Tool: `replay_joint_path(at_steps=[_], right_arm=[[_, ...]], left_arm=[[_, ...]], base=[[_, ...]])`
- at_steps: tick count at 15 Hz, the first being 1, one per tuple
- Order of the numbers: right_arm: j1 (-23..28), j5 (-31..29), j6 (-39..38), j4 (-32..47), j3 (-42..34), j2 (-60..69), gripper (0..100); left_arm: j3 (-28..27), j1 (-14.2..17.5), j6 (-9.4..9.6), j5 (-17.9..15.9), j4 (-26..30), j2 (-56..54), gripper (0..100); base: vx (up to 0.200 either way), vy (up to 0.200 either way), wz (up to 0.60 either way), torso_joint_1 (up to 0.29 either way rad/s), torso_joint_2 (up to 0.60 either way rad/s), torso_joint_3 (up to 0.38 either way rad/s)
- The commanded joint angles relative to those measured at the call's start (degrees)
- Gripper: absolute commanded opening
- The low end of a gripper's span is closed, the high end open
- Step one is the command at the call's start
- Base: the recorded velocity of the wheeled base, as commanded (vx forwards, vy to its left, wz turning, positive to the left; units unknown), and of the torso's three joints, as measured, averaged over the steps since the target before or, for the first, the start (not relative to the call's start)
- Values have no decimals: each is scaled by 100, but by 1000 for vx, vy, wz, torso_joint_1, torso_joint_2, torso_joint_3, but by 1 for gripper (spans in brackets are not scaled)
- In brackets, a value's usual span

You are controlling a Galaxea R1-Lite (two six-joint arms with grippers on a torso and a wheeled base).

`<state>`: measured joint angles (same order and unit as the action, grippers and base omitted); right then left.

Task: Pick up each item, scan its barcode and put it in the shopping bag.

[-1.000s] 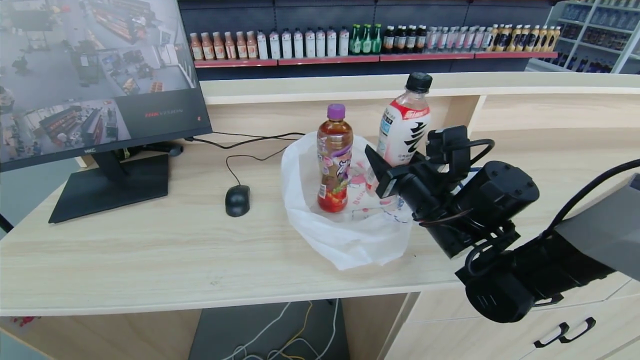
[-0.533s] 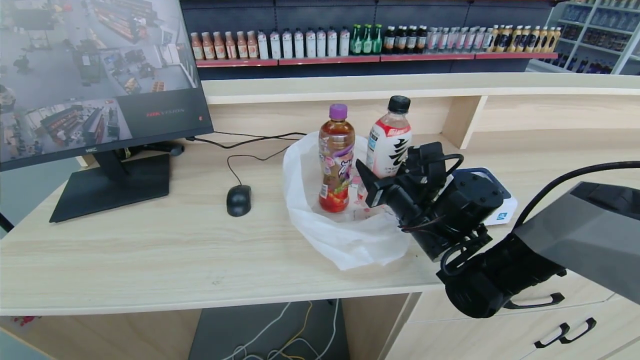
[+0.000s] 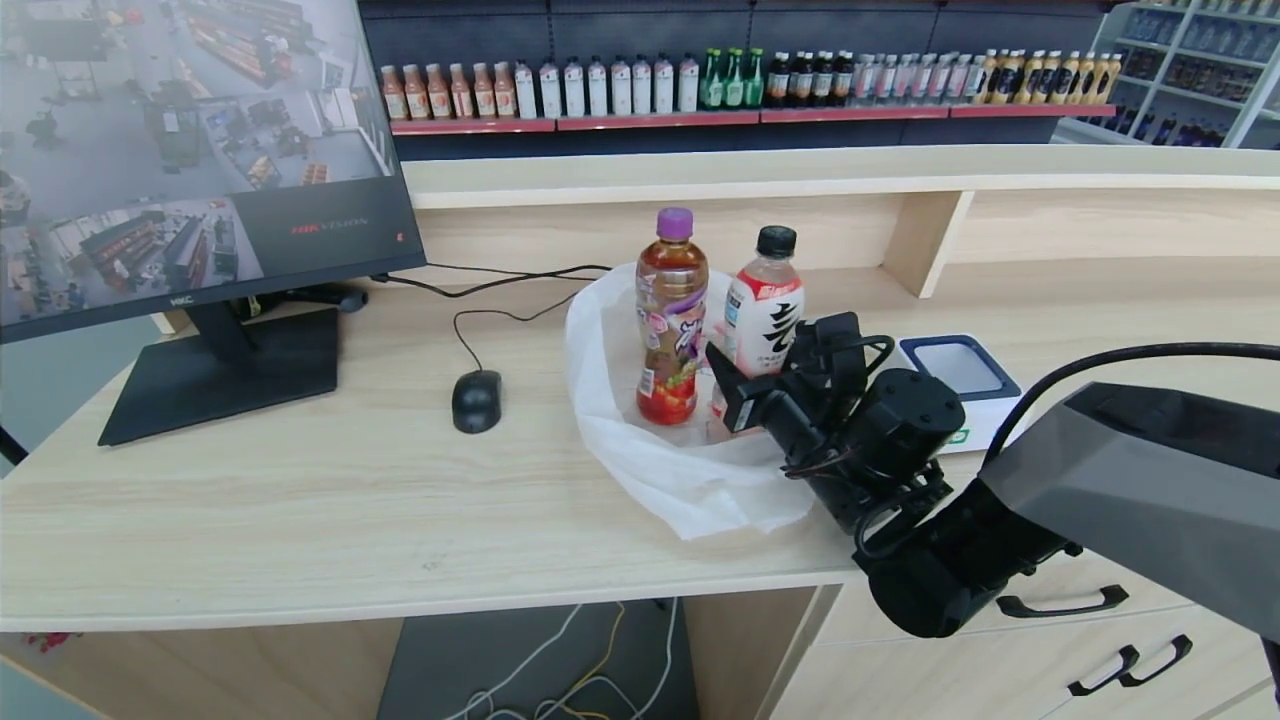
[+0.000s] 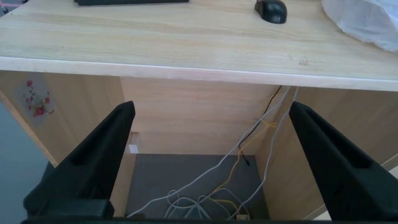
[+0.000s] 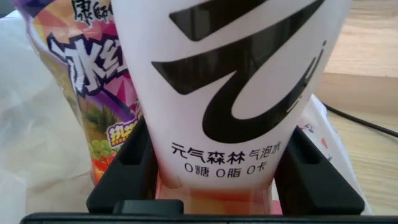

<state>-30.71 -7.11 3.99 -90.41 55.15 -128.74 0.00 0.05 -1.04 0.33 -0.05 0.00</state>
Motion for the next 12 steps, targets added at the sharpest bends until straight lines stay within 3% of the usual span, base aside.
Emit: replay_joint_path(at_steps=[1,12], right_arm=[[3,-1,-3,41,-13,-116,0],[3,-10,-29,41,-48,-177,0]], left_arm=[[0,4,-2,2,-4,0,100],[0,4,-2,2,-4,0,100]], base=[[0,0,0,0,0,0],[0,0,0,0,0,0]])
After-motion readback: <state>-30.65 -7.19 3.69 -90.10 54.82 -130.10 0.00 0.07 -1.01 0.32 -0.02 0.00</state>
